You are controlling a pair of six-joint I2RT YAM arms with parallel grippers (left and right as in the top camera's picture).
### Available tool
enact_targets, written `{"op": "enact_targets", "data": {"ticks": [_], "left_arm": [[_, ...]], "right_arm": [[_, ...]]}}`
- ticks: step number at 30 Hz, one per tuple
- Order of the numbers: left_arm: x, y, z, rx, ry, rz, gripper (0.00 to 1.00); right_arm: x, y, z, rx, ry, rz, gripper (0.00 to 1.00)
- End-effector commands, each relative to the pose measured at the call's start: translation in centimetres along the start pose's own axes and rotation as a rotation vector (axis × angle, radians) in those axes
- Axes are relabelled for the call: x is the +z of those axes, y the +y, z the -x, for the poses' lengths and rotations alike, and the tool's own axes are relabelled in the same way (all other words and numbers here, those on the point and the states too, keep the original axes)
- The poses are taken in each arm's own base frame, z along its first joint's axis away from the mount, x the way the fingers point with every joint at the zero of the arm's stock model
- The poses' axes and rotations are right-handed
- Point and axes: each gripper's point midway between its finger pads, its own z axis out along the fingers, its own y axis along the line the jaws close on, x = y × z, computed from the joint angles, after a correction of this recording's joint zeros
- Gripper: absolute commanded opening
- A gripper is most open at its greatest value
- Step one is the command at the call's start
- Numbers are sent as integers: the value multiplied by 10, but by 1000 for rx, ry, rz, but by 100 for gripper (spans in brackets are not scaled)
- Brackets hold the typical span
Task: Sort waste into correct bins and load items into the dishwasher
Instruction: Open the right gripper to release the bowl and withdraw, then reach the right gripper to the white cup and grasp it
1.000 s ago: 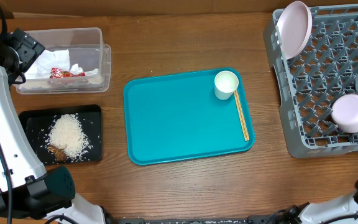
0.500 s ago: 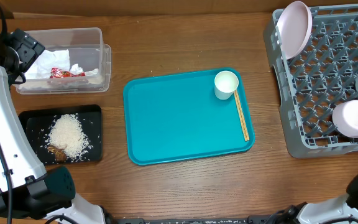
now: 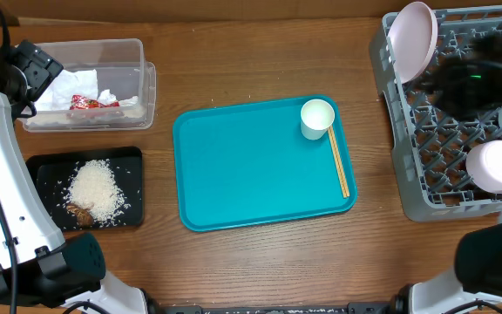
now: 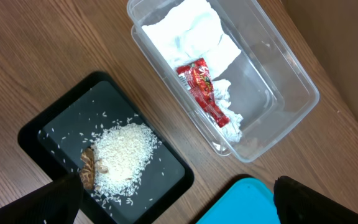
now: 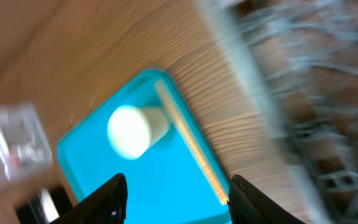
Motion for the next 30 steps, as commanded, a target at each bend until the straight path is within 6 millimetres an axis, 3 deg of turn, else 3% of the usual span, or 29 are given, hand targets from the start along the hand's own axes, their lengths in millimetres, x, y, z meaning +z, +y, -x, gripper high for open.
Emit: {"op": "enact_targets", "data": {"ticks": [1, 4, 8, 13, 16, 20, 25, 30], "left_arm": [[4, -1, 0, 25, -1, 11, 100], [4, -1, 0, 25, -1, 11, 100], [4, -1, 0, 25, -1, 11, 100], [4, -1, 0, 25, -1, 11, 100], [4, -1, 0, 25, -1, 11, 100], [4, -1, 0, 25, -1, 11, 100], [4, -1, 0, 25, -1, 11, 100], [4, -1, 0, 25, -1, 11, 100]], "right_arm": [[-3, 50, -20, -225, -23, -3, 54], [15, 70, -33, -344, -44, -112, 54], [46, 89, -47, -373, -86, -231, 54], [101, 115, -71, -451, -45, -221, 45], [128, 122, -79, -439, -26, -224, 43], [153, 122, -86, -451, 6, -239, 42], [179, 108, -90, -449, 50, -290, 42], [201, 96, -96, -445, 96, -326, 33]]}}
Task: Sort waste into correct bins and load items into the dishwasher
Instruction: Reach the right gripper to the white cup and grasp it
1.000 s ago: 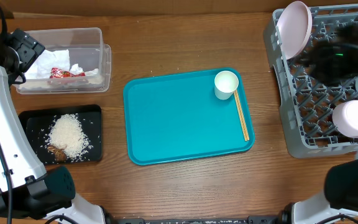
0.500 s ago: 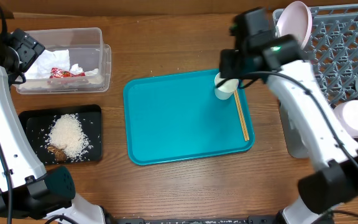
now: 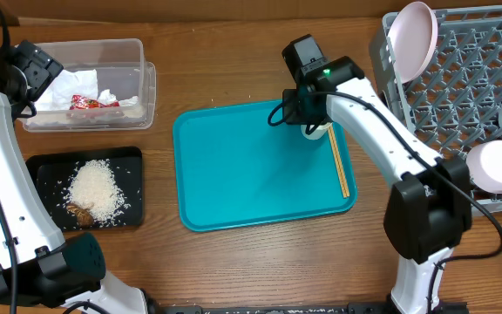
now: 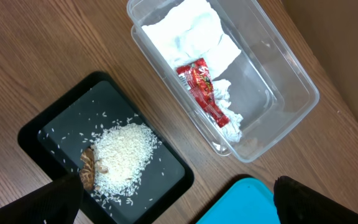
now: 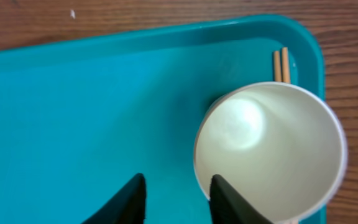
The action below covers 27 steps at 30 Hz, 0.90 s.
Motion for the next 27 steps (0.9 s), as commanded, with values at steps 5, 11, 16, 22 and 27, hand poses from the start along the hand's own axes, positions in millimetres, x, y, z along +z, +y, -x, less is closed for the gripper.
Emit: {"op": "enact_targets", "data": {"ticks": [5, 11, 16, 22, 27], "left_arm": [[4, -1, 0, 25, -1, 11, 100], [4, -1, 0, 25, -1, 11, 100], [4, -1, 0, 25, -1, 11, 100], [4, -1, 0, 25, -1, 11, 100], [4, -1, 0, 25, -1, 11, 100]], "right_arm": [[32, -8, -9, 2, 57, -59, 32], [37, -12, -9, 1, 57, -83, 21], [26, -13, -10, 22, 75, -93, 4], [-21, -10, 1, 21, 81, -96, 4], [-90, -16, 31, 56, -6, -64, 4]]}}
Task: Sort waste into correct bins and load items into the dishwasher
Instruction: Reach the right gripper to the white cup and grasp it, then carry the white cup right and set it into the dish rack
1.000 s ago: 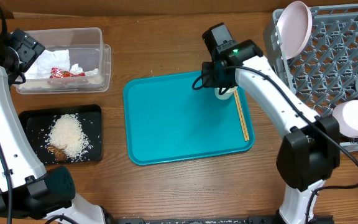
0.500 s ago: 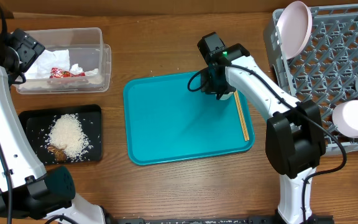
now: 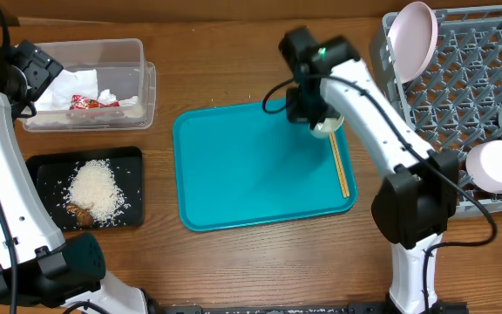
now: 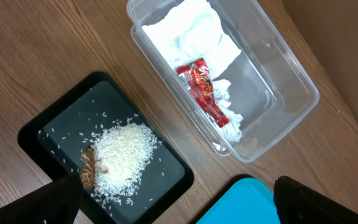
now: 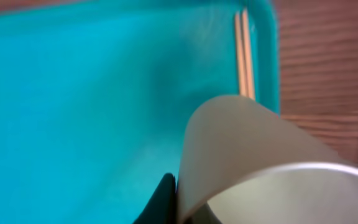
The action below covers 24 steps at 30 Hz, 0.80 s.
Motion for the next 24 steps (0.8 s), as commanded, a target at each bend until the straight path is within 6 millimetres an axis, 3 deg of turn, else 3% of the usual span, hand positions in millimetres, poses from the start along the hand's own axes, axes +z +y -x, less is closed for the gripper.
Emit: {"op": "enact_targets", "data": {"ticks": [1, 3, 6, 10, 16, 20, 24], "left_arm": [[4, -1, 0, 25, -1, 11, 100], [4, -1, 0, 25, -1, 11, 100], [4, -1, 0, 25, -1, 11, 100], [4, -1, 0, 25, -1, 11, 100], [4, -1, 0, 25, -1, 11, 100], [4, -1, 0, 25, -1, 11, 100], [4, -1, 0, 25, -1, 11, 100]], "right_arm": [[-56, -15, 32, 59, -138, 48, 4], [-85, -36, 44, 107, -196, 63, 4], [-132, -94, 60, 238, -299, 69, 4], [-169, -162, 73, 289, -393, 154, 4], [-175, -294, 67, 533, -445, 250, 4], [-177, -357, 63, 574, -534, 421, 4], [-168, -407, 56, 644, -601, 547, 4]]}}
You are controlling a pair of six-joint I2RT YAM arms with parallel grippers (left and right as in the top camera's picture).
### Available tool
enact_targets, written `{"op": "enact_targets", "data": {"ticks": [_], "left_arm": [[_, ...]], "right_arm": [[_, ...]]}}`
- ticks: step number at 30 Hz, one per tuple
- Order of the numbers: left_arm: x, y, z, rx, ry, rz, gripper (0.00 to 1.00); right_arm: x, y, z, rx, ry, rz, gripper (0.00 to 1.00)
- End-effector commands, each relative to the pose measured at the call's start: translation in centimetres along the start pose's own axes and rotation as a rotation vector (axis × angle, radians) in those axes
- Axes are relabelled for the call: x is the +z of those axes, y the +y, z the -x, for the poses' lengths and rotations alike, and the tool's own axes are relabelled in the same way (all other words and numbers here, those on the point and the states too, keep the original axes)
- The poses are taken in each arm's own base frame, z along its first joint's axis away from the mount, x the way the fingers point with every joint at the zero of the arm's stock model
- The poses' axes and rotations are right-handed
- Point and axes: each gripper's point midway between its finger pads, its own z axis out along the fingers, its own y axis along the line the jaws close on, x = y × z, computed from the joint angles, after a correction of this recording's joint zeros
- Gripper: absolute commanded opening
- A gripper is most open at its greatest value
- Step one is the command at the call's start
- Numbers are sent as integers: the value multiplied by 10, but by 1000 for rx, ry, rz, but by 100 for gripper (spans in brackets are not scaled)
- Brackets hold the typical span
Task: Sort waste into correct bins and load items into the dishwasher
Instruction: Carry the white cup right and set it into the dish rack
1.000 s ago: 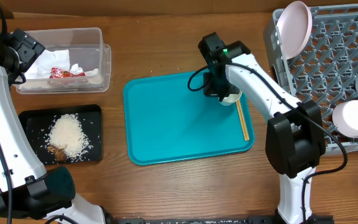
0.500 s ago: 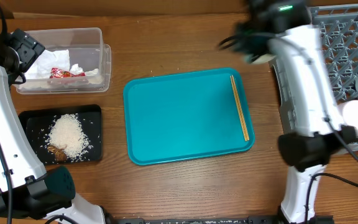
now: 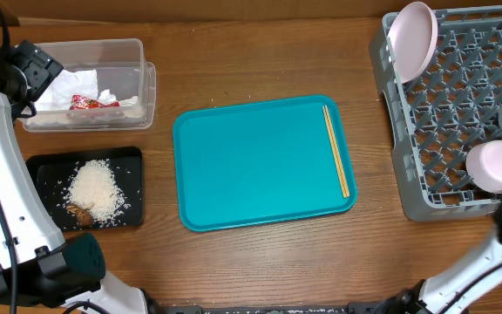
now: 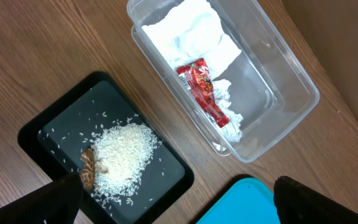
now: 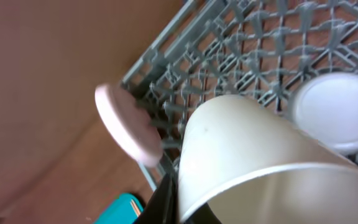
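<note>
My right gripper is shut on the rim of the white paper cup, with one dark finger against the cup's outer wall. The cup hangs tilted above the grey dish rack. A pair of wooden chopsticks lies along the right side of the teal tray. In the overhead view the right arm is only a dark blur at the right edge. My left gripper is open and holds nothing, high above the black tray of rice and the clear bin.
The rack holds a pink plate standing at its far left corner and a pink bowl near its front. The clear bin holds white napkins and a red wrapper. The black tray carries rice and a brown scrap.
My right gripper, which held the cup just over the teal tray's far right corner, now holds it above the dish rack. The left arm has not moved.
The cup stood on the tray beside the chopsticks while my right arm was over the rack. Then the right gripper was open at the cup's rim, then shut on it with the cup tilted over the tray. Now the cup is over the rack.
</note>
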Motion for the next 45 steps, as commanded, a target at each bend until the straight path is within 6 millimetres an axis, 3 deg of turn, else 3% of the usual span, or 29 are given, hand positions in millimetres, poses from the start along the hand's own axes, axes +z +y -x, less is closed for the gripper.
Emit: {"op": "enact_targets", "data": {"ticks": [1, 5, 12, 18, 24, 30, 41, 45], "left_arm": [[4, -1, 0, 25, -2, 11, 100], [4, -1, 0, 25, -1, 11, 100], [4, -1, 0, 25, -1, 11, 100], [4, -1, 0, 25, -1, 11, 100], [4, -1, 0, 25, -1, 11, 100], [4, -1, 0, 25, -1, 11, 100], [4, -1, 0, 25, -1, 11, 100], [4, -1, 0, 25, -2, 11, 100]], "right_arm": [[-2, 3, 4, 12, 20, 232, 4], [15, -37, 14, 69, 1, 285, 4], [53, -83, 20, 167, -33, 380, 4], [71, -101, 13, 219, -29, 378, 4], [71, -124, 17, 217, -75, 364, 4], [84, -150, 18, 315, -98, 372, 4], [117, -168, -5, 422, -4, 443, 4], [125, -187, -19, 502, 31, 347, 4]]}}
